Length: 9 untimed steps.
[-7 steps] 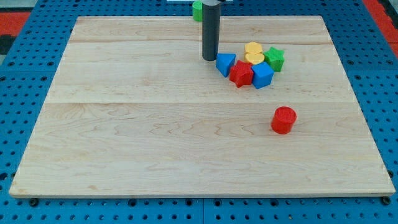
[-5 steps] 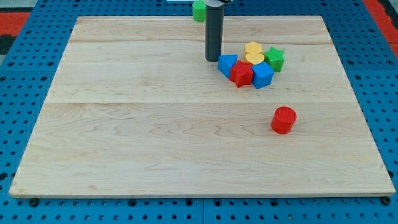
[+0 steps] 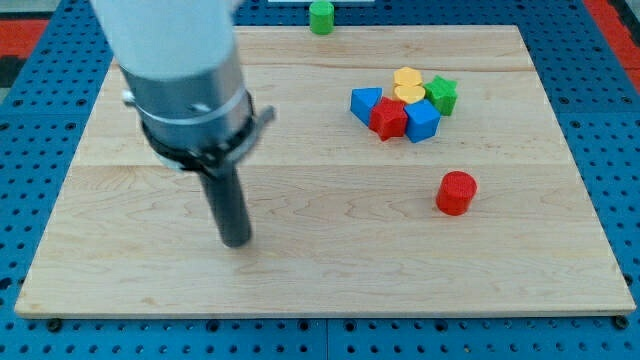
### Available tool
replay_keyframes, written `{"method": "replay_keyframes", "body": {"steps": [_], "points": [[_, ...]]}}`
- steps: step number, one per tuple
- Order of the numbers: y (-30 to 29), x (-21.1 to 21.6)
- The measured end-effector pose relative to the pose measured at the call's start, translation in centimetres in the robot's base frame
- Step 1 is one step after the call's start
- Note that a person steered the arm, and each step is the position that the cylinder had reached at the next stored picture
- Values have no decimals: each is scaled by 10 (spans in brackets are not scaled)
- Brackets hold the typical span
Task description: Put the red circle at the bottom side of the green circle
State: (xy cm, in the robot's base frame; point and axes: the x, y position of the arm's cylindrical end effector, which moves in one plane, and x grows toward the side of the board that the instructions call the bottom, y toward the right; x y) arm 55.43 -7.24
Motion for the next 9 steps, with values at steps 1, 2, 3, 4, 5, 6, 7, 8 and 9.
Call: {"method": "replay_keyframes", "body": {"steps": [1, 2, 3, 4, 5, 6, 7, 8, 9], "points": [[49, 24], [66, 54], [99, 60], [178, 16], [242, -10], [290, -16], [289, -23], [280, -28], [257, -31]]}}
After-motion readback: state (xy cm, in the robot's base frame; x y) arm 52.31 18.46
